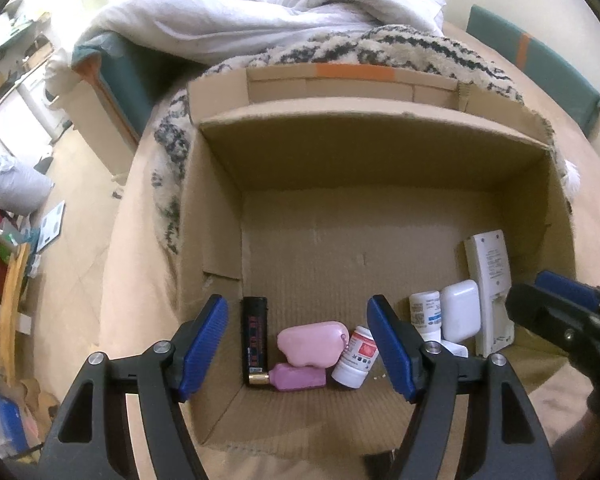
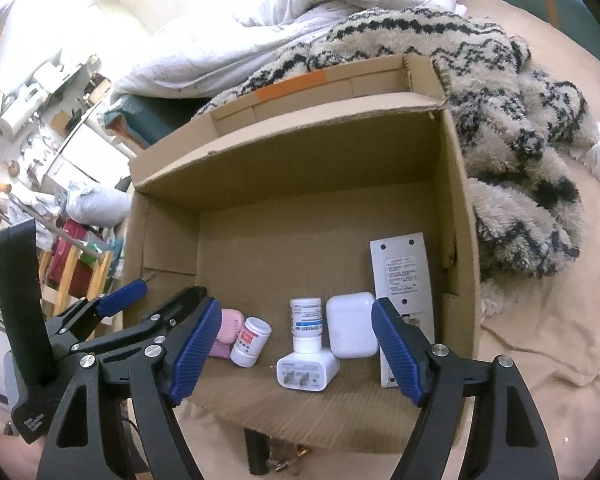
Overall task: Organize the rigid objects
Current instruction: 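Withdraw both tools from the box toward the flashlight and batteries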
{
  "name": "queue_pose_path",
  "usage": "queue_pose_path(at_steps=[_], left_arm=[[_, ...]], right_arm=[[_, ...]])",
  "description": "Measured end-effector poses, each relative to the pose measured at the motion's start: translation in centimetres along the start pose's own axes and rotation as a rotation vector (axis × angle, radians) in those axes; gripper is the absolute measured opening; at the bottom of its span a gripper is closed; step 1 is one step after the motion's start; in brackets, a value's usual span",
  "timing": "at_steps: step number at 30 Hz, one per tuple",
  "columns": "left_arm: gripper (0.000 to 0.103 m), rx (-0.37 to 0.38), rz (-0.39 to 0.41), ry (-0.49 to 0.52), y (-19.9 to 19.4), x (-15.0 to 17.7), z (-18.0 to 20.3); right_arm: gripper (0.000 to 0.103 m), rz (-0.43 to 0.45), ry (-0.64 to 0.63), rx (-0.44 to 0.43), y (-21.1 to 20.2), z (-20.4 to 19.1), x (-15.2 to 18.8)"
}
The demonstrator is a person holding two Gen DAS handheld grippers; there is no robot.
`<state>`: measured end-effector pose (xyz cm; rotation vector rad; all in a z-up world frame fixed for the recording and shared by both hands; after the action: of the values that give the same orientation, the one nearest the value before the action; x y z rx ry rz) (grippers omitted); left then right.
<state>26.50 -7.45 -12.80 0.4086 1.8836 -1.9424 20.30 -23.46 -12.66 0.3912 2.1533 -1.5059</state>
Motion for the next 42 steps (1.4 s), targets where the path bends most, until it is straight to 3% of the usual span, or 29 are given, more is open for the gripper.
queue_pose_path(at_steps=[9,14,20,25,32,34,36,38,42], left_arm=[[0.069,-0.017,0.006,-0.040,-4.1,0.6,-1.7],[0.069,-0.012,-0.013,-0.071,-5.3,2.0,-3.1],[0.069,-0.022,-0.047,-0.113,-5.1,4.5,-4.6],[0.070,-0.107,-0.016,-0.096,-3.4,5.9,-5.8],[0.069,-0.021,-0.036,-0.122,-3.1,6.5,-4.7],[0.069,0.033,-0.080,-0.114,-2.8,7.3,-3.7],[0.069,0.078,-0.176,-0.107,-1.5,8.8,-2.5],[0.069,0.074,-0.269,-0.092,0.3,10.6,-1.4],[0.069,0.055,-0.361,-0.082,3.0,12.6,0.1]], right_arm=[[0.082,0.022,0.015,-0.019,-3.2,-1.2,1.2],[0.082,-0.010,0.046,-0.054,-3.9,-2.1,2.5],[0.082,-0.055,0.045,-0.062,-3.9,-2.8,5.0],[0.082,-0.140,0.137,-0.063,-1.4,-1.3,8.1],[0.082,-0.208,0.201,-0.041,0.3,0.2,9.3],[0.082,-0.217,0.218,-0.038,0.5,0.4,9.4],[0.082,-0.222,0.227,-0.038,0.7,0.5,9.6],[0.082,-0.224,0.235,-0.039,0.7,0.8,9.7],[0.082,-0.232,0.248,-0.032,0.7,1.3,9.9]])
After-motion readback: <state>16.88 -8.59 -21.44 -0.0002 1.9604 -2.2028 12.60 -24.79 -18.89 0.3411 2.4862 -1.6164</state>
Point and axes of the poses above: each gripper's, at about its wrist camera, not at the fingertips, and y roughly the way its jaws point, z to its right, x to its underside, the point moved 6 cm from there along y, roughly the way its jaws point, and after that the axes turned 14 degrees about -y, right-handed, at the moved point
